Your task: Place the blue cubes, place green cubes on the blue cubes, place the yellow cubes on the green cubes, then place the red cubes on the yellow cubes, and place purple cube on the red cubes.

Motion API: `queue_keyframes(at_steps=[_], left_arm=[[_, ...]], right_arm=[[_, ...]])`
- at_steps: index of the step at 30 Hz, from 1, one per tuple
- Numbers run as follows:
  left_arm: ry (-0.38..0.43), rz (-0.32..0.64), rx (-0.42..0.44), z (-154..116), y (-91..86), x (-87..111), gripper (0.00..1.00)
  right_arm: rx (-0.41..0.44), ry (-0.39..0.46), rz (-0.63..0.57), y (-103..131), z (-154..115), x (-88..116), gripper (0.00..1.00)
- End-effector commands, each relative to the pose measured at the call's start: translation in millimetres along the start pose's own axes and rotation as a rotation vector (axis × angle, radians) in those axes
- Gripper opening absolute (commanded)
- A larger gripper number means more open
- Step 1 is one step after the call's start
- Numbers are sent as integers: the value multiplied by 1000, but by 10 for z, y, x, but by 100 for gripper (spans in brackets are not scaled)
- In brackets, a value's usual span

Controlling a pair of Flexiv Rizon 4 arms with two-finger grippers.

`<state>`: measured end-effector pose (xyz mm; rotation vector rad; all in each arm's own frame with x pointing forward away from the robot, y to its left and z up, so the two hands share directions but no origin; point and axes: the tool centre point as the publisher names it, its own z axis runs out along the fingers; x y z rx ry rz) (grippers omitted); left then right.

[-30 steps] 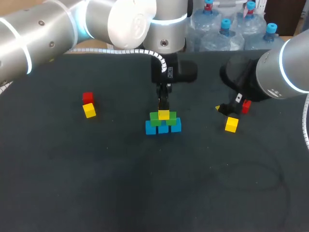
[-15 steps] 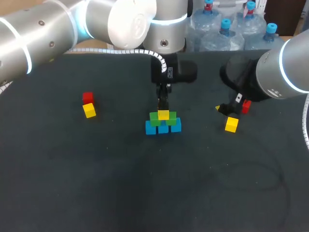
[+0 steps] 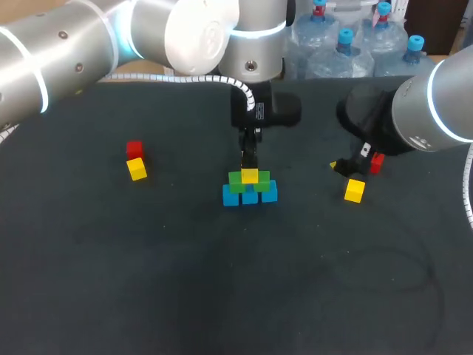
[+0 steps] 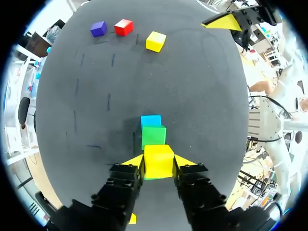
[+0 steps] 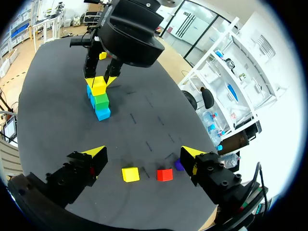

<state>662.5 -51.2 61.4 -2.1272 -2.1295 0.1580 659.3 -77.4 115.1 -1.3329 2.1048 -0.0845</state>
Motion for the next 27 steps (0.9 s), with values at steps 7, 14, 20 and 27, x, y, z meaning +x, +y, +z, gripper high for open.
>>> queue_keyframes(at_steps=[7,14,20,27], left_arm=[[5,-3,4,3,19,-3,0],[12,-2,4,-11,17,0,0],[19,0,8,-29,15,-5,0],[24,5,9,-50,16,-19,0]], right_arm=[[10,-7,2,20,11,16,100],[10,-7,2,20,11,16,100],[10,-7,2,20,11,16,100],[10,-7,2,20,11,16,100]])
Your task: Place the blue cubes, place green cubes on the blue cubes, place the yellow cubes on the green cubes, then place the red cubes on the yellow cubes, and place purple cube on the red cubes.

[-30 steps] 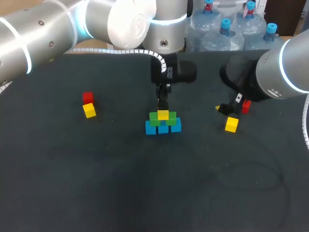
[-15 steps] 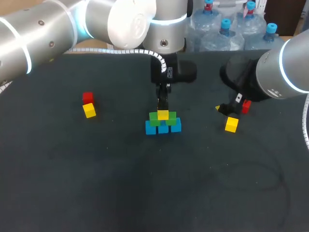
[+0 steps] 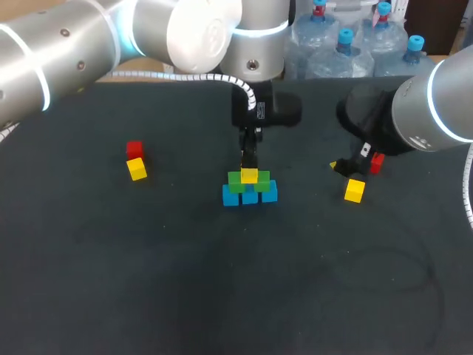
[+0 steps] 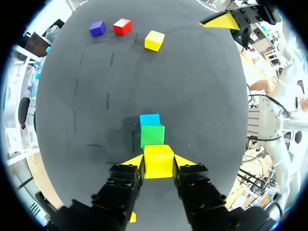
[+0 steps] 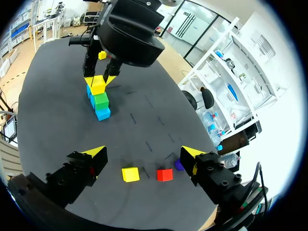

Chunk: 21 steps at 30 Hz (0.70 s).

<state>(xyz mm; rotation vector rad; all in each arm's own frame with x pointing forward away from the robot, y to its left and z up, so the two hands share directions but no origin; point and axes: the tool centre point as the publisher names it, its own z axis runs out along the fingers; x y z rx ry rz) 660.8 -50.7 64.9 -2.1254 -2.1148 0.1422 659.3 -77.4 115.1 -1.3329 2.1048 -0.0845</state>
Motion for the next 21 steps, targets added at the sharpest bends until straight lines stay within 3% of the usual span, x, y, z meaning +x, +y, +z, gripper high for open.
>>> queue_keyframes(at_steps=[1,20,21], left_arm=[[9,0,8,-20,38,-23,0],[1,6,15,16,59,6,0],[1,7,15,15,59,5,5]], right_arm=[[10,-7,2,20,11,16,100],[10,-7,2,20,11,16,100],[10,-7,2,20,11,16,100]])
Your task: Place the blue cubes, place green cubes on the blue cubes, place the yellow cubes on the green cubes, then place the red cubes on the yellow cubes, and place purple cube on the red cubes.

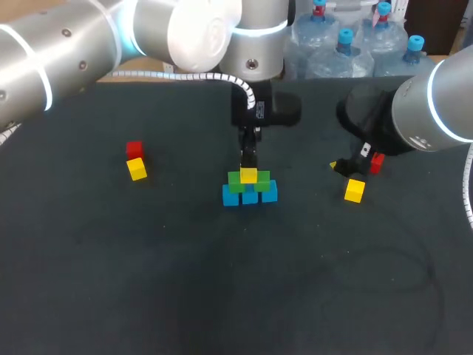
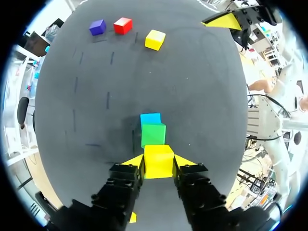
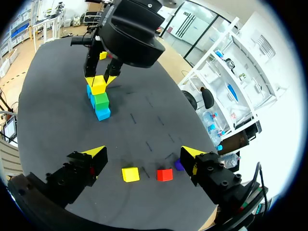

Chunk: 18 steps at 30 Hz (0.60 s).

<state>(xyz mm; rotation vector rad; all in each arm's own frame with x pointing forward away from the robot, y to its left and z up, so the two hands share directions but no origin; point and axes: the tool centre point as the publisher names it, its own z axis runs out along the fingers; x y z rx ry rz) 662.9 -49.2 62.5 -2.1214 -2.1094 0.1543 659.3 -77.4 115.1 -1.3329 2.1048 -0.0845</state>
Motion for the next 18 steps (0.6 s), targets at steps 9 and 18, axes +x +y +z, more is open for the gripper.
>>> queue_keyframes(at_steps=[9,18], left_arm=[[6,17,7,-7,40,-27,72],[-16,8,-5,-83,30,17,100]], right_arm=[[10,-7,2,20,11,16,100],[10,-7,2,20,11,16,100]])
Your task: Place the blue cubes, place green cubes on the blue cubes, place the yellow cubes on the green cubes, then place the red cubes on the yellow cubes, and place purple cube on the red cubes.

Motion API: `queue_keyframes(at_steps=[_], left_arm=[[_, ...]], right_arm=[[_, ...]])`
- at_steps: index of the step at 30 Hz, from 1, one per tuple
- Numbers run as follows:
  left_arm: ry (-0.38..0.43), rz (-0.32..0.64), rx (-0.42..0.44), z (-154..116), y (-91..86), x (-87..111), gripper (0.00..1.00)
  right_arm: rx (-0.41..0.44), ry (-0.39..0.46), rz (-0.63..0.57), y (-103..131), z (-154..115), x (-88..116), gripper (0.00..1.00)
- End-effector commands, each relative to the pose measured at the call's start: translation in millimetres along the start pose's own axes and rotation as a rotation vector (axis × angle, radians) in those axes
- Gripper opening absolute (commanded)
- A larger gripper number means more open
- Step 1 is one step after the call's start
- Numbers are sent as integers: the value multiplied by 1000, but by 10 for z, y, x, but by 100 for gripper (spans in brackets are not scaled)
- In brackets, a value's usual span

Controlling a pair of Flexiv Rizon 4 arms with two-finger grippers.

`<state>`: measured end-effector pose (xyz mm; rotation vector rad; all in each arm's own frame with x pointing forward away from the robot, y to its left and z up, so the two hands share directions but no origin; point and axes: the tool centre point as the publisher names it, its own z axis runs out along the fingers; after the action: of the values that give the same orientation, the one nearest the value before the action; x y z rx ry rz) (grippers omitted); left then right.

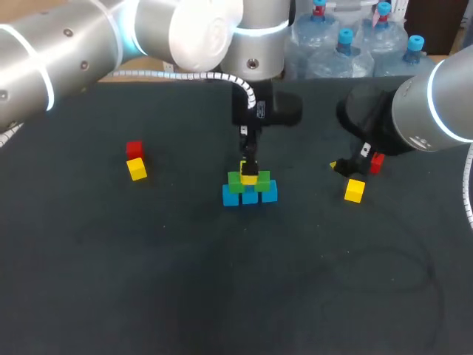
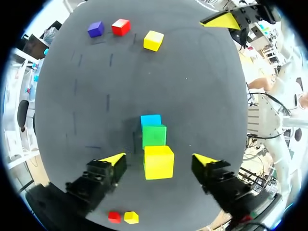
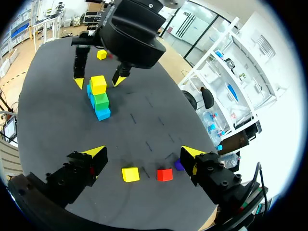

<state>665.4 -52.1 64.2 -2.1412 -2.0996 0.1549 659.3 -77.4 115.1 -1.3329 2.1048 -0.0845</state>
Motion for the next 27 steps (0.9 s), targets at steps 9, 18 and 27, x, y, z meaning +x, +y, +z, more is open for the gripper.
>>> queue_keyframes(at_steps=[9,18,27], left_arm=[[-8,-91,-37,-311,-50,363,74],[0,-217,-64,-442,-179,772,52],[-8,-347,-29,-244,-309,1114,77]], right_arm=[[10,-7,2,20,11,16,100],[10,-7,2,20,11,16,100],[10,-7,2,20,11,16,100]])
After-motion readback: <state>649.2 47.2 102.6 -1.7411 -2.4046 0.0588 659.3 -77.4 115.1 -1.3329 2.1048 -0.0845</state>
